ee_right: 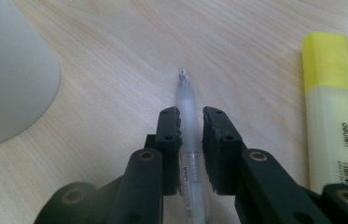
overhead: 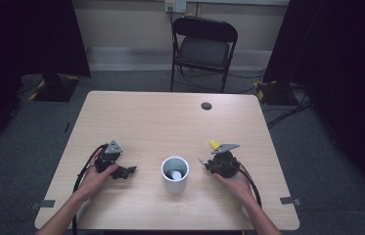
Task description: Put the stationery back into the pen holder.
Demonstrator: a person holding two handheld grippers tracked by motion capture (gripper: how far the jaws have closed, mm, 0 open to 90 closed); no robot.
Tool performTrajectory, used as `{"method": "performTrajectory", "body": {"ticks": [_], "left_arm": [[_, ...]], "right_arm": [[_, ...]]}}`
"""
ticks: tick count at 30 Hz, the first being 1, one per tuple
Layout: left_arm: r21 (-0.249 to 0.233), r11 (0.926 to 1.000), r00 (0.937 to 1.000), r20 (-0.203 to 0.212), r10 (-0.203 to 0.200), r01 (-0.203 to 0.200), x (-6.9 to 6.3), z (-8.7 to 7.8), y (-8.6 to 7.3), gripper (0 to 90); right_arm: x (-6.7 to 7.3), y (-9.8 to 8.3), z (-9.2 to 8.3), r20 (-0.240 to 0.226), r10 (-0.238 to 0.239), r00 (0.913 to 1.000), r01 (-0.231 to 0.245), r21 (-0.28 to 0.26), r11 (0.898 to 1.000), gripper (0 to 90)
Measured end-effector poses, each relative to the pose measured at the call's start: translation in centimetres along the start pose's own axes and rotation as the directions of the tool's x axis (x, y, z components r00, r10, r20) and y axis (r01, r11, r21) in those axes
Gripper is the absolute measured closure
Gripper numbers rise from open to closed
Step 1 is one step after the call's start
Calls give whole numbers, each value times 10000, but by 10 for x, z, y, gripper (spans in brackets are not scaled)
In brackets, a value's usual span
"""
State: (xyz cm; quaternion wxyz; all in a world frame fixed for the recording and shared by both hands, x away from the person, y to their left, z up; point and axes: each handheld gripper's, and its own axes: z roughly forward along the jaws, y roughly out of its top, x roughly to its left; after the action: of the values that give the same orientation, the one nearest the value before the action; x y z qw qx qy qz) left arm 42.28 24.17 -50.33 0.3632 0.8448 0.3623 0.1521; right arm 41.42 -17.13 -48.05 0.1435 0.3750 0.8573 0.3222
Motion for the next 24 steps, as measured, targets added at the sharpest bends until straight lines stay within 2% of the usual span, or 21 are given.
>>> {"method": "performTrajectory", "body": {"ticks": [6,12,16,20,24], "left_arm": [[2,10000,10000,0,-3,3,0,0,0,31],[6,10000,10000,-1,-2,2,0,0,0,31],[3,10000,10000,0,0,0,0,0,0,31],[8,10000,10000,-1,3,-3,0,0,0,31],[1,10000,10000,2,-2,2,0,0,0,31]], "right_arm": [[8,3,0,-210,-185,9996,185,-17,9998,772],[11,3,4,-165,-400,9991,402,145,9991,756],[14,5,-1,-283,-430,9987,433,79,9990,756],[16,5,-1,-205,-600,9980,604,198,9980,762],[16,4,0,-179,-592,9981,596,233,9980,763]]}}
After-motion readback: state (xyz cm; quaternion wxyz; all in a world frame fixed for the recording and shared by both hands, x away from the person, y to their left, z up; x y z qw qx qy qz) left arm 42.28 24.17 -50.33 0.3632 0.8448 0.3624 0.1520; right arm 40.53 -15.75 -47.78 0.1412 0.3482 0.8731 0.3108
